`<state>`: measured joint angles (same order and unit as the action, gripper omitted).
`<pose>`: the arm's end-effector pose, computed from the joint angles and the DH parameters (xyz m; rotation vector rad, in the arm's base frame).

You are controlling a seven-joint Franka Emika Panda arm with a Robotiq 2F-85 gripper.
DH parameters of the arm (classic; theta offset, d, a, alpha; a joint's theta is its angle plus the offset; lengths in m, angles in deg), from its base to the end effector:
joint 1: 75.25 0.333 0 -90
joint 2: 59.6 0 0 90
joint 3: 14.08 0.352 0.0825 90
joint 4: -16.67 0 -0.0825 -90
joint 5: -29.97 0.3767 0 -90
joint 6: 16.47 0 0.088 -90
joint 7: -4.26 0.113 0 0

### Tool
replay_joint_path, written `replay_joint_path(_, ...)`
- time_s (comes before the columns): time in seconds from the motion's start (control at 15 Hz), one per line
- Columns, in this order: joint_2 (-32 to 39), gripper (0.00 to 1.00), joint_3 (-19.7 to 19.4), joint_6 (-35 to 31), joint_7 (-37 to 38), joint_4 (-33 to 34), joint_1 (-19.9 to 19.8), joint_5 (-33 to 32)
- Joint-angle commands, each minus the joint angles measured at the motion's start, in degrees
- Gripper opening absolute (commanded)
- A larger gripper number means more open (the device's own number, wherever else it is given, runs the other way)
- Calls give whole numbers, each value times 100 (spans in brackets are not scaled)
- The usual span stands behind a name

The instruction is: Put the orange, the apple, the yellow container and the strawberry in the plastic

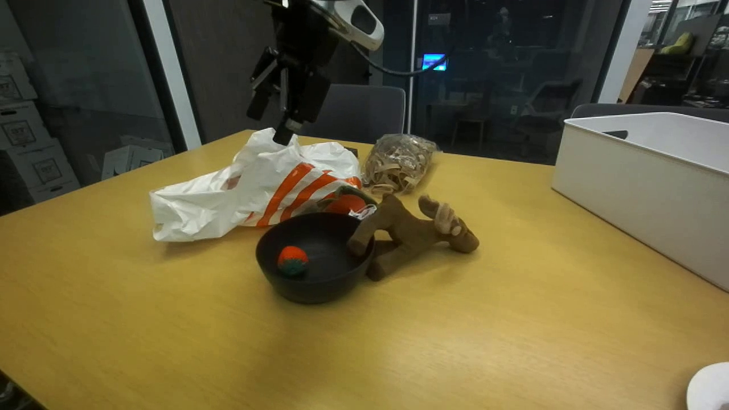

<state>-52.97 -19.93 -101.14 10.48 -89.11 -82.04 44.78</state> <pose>0.5234 -0.0838 0.4685 -2.7447 0.5151 0.6669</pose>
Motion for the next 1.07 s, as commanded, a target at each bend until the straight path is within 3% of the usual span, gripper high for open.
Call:
replay_joint_path(0.0,14,100,-155,-403,682,-398,-48,-49)
replay_joint_path(0.53,292,100,-504,-1711,1772,-1429,-237,118)
replay_joint_path(1.0,410,100,-483,-2337,1885,-1833,-241,498)
